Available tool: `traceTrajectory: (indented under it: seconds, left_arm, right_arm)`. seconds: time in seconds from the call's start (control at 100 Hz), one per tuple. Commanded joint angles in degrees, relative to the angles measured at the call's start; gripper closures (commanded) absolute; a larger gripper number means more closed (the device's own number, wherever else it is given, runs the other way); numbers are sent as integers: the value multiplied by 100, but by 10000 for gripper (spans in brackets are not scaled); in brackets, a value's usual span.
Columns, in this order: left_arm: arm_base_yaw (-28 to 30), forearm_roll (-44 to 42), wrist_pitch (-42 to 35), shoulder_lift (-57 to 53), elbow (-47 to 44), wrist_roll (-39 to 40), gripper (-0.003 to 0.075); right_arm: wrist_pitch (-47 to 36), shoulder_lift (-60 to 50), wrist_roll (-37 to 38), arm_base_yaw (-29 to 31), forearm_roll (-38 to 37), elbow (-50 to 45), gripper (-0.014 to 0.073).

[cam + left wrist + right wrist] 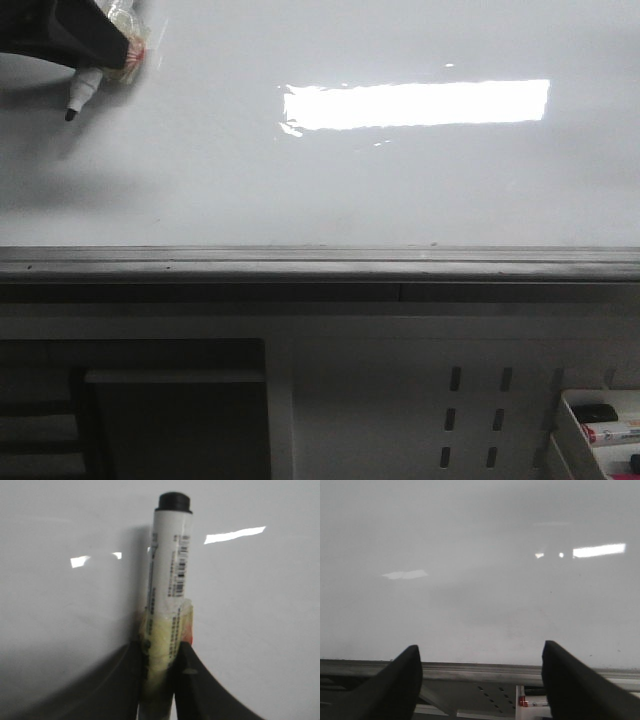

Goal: Write number 4 on whiteboard

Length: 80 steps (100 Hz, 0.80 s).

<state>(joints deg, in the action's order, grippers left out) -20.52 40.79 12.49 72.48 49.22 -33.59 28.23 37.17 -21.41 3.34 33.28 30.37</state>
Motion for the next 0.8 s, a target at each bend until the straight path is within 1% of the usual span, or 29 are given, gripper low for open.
traceTrajectory:
  seconds: [0.0,0.04,0.08,0.09,0.11,0.15,0.16,0.22,0.3,0.35,0.42,0.5,0.66,0.79]
  left_arm:
    - [-84,-29,138,-375,202,-470,741]
    - [-147,-29,346,-478,202,-775,741]
    - [-277,-29,545,-585,202,-1080,741]
    - [-277,-29,573,-585,202,-1125,741]
    - [-351,-29,652,-632,202,-1256,741]
    - [-555,-29,799,-703,202,-1533,741]
    - [-587,-29,821,-714,202,-1578,741]
    - [-902,-29,949,-752,202,-1919,741]
    - [-1314,-73,972,-752,202,-2159,741]
    - [-1555,-80,960,-723,202,-2292,741]
    - [-1845,-175,892,-661,202,-2333,741]
    - [-2107,-297,814,-575,202,-2333,741]
    - [-2559,-363,566,-362,212,-2336,741]
    - [-2789,-379,320,-213,212,-2336,741]
  right_arm:
    - [-59,87,-456,-16,480,263,146]
    - [94,147,-842,-46,816,338,146]
    - [273,268,-1287,-84,1364,445,146]
    - [305,292,-1368,-84,1364,445,146]
    - [421,336,-1619,-111,1617,503,146]
    - [688,522,-2088,-146,2174,647,146]
    - [738,522,-2161,-148,2174,647,146]
    - [1226,834,-2727,-164,2865,872,146]
    - [1933,1222,-3267,-164,3391,1127,146]
    - [2266,1467,-3447,-164,3640,1262,146]
    - [2810,1781,-3613,-164,3852,1516,146]
    - [3224,2080,-3625,-164,3904,1777,146]
    - [3745,2566,-3625,-177,3904,2206,146]
    - [4004,2830,-3614,-430,3770,2423,146]
